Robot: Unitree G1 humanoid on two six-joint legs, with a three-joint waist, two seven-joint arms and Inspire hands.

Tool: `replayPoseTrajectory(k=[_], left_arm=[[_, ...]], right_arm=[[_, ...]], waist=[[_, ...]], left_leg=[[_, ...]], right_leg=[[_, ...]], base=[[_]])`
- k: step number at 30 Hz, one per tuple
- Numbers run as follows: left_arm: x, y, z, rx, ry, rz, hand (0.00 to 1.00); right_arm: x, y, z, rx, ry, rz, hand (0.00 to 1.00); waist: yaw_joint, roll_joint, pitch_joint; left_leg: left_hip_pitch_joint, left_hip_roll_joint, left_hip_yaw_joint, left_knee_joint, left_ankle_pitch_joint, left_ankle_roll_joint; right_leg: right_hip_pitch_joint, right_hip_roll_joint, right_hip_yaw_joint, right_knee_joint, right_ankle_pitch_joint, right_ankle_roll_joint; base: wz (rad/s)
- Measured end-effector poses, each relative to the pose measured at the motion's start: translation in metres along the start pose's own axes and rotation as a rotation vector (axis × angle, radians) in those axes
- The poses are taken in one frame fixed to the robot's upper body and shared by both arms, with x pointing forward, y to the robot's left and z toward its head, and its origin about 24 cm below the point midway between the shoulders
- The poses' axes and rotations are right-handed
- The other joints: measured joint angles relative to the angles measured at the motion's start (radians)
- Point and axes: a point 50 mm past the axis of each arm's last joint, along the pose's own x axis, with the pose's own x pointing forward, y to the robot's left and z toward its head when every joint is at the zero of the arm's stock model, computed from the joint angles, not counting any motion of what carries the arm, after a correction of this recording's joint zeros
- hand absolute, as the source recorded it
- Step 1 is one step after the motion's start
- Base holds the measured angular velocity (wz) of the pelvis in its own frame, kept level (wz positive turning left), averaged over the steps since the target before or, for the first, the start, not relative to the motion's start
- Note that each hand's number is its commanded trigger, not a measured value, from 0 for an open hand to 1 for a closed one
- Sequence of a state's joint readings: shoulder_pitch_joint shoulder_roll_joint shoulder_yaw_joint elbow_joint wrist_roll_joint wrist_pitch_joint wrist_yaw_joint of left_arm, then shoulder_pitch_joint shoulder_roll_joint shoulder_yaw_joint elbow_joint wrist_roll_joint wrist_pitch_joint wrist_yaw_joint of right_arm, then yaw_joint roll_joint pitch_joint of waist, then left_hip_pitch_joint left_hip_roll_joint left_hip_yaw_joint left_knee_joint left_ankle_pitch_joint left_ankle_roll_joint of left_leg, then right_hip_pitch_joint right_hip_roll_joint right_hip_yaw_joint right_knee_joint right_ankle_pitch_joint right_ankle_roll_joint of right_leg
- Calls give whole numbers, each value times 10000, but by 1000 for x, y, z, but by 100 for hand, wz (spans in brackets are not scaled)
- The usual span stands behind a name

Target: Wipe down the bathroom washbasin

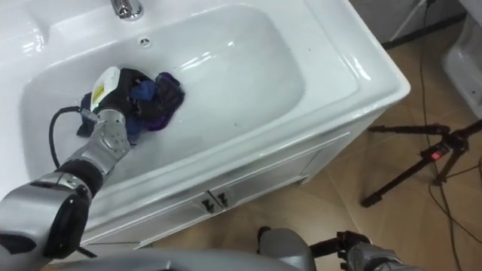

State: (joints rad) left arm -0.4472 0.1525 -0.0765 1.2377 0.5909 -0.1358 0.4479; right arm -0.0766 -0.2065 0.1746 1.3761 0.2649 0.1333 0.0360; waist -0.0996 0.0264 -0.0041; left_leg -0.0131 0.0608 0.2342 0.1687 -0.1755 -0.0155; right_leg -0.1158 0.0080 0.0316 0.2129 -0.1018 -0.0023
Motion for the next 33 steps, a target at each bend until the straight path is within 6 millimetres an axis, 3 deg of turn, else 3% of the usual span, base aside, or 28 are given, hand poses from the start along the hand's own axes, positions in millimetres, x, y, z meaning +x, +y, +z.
replayPoseTrajectory(k=[4, 8, 16, 26, 33], left_arm=[[-10, 0, -26, 462, 376, 235, 100], [-24, -5, -47, 966, 570, 285, 100], [-32, -7, -54, 1185, 536, 391, 100], [-50, -14, -69, 1491, 620, 359, 100], [-54, -16, -76, 1632, 917, 328, 100]], right_arm=[[0, -9, -9, 9, 178, -250, 0], [-1, -14, -11, 664, 182, -348, 0], [-2, -19, -16, 908, 657, -598, 0], [-4, -31, -42, 1198, 1273, -1103, 0], [-4, -33, -43, 974, 1299, -1161, 0]], waist=[[282, 142, -161], [311, 268, -217], [206, 307, -193], [40, 474, -143], [-44, 463, -138]], left_leg=[[296, -5, -256, -59, 17, -27], [711, -4, -404, -76, 23, -35], [927, 9, -621, -110, 24, -37], [1509, -7, -846, -253, 23, -38], [1786, 0, -877, -263, 23, -38]], right_leg=[[365, -2, -134, -64, -140, -73], [779, 2, -177, -93, -266, -122], [1084, 5, -358, -127, -339, -163], [1722, 3, -494, -261, -526, -200], [1911, 16, -471, -227, -646, -251]], base=[[6], [0], [6], [4], [-1]])
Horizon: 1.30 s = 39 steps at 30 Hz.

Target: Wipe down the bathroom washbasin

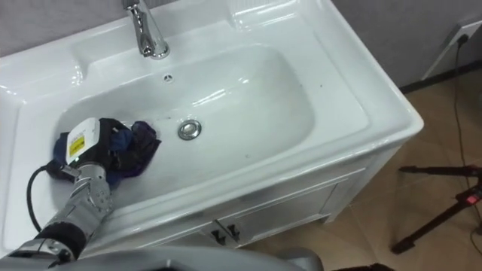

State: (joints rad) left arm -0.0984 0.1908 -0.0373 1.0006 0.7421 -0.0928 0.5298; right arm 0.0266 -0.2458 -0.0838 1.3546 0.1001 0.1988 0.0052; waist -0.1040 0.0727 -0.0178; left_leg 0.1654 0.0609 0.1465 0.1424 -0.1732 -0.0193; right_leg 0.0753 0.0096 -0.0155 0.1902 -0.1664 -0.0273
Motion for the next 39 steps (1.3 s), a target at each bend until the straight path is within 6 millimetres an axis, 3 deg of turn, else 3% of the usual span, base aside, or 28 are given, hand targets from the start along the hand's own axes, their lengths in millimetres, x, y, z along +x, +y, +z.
replayPoseTrajectory(k=[11, 17, 21, 23, 26, 30, 33, 39], left_arm=[[6, 1, 9, 411, -7, -90, 100], [29, 16, 36, 223, 89, 236, 100], [46, 31, 56, -239, 261, 458, 100], [56, 43, 71, -502, 319, 587, 100], [65, 56, 84, -1020, 365, 834, 100], [73, 71, 89, -2082, 825, 964, 100], [79, 82, 92, -3104, 1322, 1023, 100], [83, 89, 97, -4959, 1926, 966, 100]], right_arm=[[0, 2, -3, -412, 201, 45, 0], [-1, 12, 15, -1129, 21, 164, 0], [-5, 21, 40, -1151, -458, 389, 0], [-9, 30, 58, -996, -878, 640, 0], [-13, 40, 76, -721, -1383, 937, 0], [-17, 45, 87, -516, -1627, 1009, 0], [-19, 47, 95, -796, -1831, 987, 0], [-20, 48, 99, -909, -2041, 964, 0]], waist=[[-71, -138, 59], [-14, -191, 121], [-94, -332, 243], [-93, -377, 368], [-269, -311, 489], [-500, -251, 549], [-801, -203, 699], [-1063, -121, 725]], left_leg=[[-55, -40, -2, -6, -22, -34], [-919, -105, 226, 201, -28, -58], [-1718, -225, 397, 513, -7, -21], [-2262, -250, 513, 742, 41, 60], [-2912, -255, 648, 1043, 55, 132], [-3522, -256, 872, 1339, -33, 246], [-3957, -231, 915, 1722, -147, 227], [-4387, -180, 1031, 1891, -140, 224]], right_leg=[[-284, -16, 151, 348, -187, 55], [-1510, -66, 408, 1018, -134, 143], [-2464, -198, 571, 1534, -104, 261], [-2981, -205, 735, 1561, 92, 390], [-3473, -212, 885, 1559, 360, 457], [-4121, -207, 1102, 1818, 523, 424], [-4491, -216, 1150, 2087, 527, 437], [-4967, -191, 1220, 2090, 687, 495]], base=[[0], [-8], [-12], [-17], [-14], [-14], [-5], [-7]])
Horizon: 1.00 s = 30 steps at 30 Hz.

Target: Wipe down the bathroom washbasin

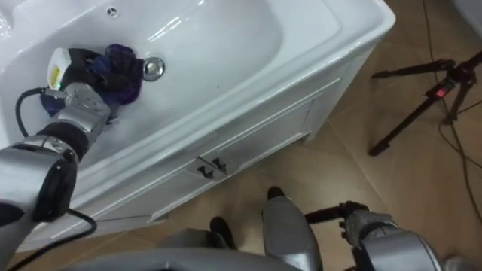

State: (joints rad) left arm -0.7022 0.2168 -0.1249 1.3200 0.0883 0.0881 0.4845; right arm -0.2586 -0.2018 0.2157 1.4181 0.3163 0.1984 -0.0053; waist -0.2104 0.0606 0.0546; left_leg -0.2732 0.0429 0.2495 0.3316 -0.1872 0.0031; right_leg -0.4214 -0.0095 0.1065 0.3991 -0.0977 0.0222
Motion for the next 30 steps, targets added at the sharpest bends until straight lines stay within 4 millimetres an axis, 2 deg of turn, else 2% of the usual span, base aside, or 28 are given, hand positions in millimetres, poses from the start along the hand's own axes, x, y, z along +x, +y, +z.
replayPoseTrajectory(k=[6, 8, 15, 21, 25, 30], left_arm=[[-2, -8, 10, -780, 9, -774, 100], [-2, -8, 19, -945, -109, -794, 100], [-2, -8, 25, -1097, -254, -777, 100], [-5, -10, 44, -1647, -790, -869, 100], [-15, -23, 68, -2352, -1697, -1476, 100], [-26, -37, 80, -1998, -2520, -2050, 100]], right_arm=[[0, 3, -1, 865, 20, 280, 0], [0, 4, 0, 606, -1, 283, 0], [0, 5, -3, 253, 117, 326, 0], [0, 6, -2, 27, 79, 346, 0], [0, 7, -2, -69, 57, 390, 0], [0, 9, -2, -689, -98, 410, 0]], waist=[[-565, -46, 11], [-707, -122, 55], [-856, -248, 33], [-1011, -665, 20], [-1140, -800, -10], [-1159, -815, -39]], left_leg=[[-13, -17, 21, -14, 9, 0], [-37, -20, 114, -51, 13, 6], [-128, -47, 86, -13, 27, 59], [-335, -82, 27, 114, 78, 99], [-662, -34, -99, 348, 66, 123], [-660, -32, -160, 336, 90, 173]], right_leg=[[-41, -15, 0, -8, 33, 6], [-123, -16, 57, -9, 49, 16], [-181, -51, 36, 9, 40, 48], [-350, -153, -123, 165, 28, 54], [-505, -163, -261, 146, 95, 22], [-404, -170, -329, 6, 148, 6]], base=[[-2], [-8], [3], [7], [8], [3]])
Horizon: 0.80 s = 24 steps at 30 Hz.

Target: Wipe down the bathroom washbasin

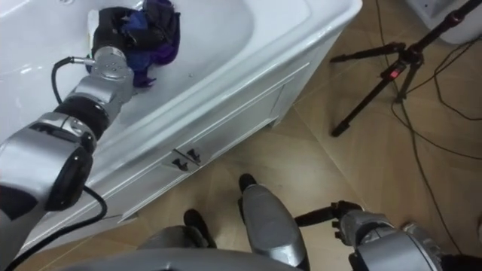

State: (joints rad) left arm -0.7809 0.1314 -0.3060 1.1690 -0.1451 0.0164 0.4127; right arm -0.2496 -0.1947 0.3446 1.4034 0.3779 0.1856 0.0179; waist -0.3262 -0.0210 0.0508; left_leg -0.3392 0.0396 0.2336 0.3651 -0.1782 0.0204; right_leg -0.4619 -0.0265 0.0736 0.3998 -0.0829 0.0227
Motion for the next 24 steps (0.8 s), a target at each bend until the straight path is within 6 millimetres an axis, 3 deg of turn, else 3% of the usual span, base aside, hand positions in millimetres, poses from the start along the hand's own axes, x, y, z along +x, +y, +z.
replayPoseTrajectory(k=[8, 14, 19, 24], left_arm=[[-15, -43, 27, -798, -906, -2251, 100], [-19, -52, 33, -870, -1153, -3073, 100], [-22, -58, 35, -917, -1235, -3425, 100], [-23, -59, 38, -954, -1368, -3720, 100]], right_arm=[[0, 4, 5, -50, -635, 401, 0], [0, 3, 6, 168, -984, 566, 0], [0, -4, 3, 108, -968, 545, 0], [0, -6, 1, -48, -987, 513, 0]], waist=[[-8, 156, -11], [-11, 570, 21], [-2, 723, 89], [24, 738, 93]], left_leg=[[35, 13, -219, -12, -58, 93], [87, 6, -260, -38, -93, 146], [296, 10, -280, -156, -96, 141], [438, 3, -275, -274, -99, 129]], right_leg=[[401, -18, -210, -466, 180, 9], [626, -52, -326, -758, 199, 67], [876, -61, -413, -910, 188, 68], [984, -72, -475, -931, 147, 62]], base=[[7], [8], [4], [0]])
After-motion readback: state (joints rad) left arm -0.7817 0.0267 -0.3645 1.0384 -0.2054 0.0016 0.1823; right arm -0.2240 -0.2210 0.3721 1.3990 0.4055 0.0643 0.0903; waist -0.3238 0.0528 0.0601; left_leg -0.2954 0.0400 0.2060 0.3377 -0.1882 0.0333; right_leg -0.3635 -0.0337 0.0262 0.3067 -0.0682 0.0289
